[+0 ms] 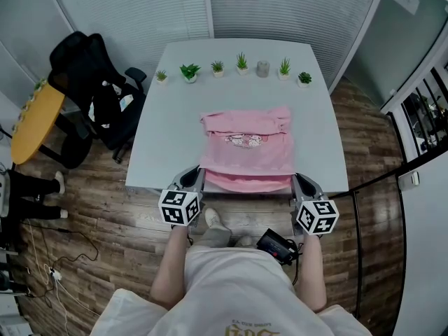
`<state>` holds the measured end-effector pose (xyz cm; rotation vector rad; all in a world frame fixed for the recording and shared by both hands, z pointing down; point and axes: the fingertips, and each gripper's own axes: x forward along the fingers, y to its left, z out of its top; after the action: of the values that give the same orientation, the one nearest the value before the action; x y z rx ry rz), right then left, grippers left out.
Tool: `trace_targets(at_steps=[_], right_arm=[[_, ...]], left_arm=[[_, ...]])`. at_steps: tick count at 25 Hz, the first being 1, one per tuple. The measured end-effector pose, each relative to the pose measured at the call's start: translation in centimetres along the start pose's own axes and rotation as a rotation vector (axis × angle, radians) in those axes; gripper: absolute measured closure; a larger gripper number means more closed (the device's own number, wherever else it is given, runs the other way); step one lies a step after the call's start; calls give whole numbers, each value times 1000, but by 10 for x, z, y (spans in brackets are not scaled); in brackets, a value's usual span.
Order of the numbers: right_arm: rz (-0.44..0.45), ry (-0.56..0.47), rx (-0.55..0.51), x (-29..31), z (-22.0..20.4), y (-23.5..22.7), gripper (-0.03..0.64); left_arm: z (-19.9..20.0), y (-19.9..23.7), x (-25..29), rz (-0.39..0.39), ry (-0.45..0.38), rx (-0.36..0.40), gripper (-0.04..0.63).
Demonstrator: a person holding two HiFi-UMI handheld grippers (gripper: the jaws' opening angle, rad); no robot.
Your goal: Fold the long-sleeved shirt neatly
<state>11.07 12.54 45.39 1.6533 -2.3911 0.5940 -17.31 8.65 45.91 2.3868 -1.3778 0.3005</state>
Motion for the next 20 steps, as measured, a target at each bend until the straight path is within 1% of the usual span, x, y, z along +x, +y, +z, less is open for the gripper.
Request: trace_targets(at_steps=[10,20], right_arm=[[14,-16,-18,5,12,-2,597],[2,-9,2,19,14,-16,597]], left_arm=[[3,4,5,32,15,7,579],[9,10,27,24,22,20,579]])
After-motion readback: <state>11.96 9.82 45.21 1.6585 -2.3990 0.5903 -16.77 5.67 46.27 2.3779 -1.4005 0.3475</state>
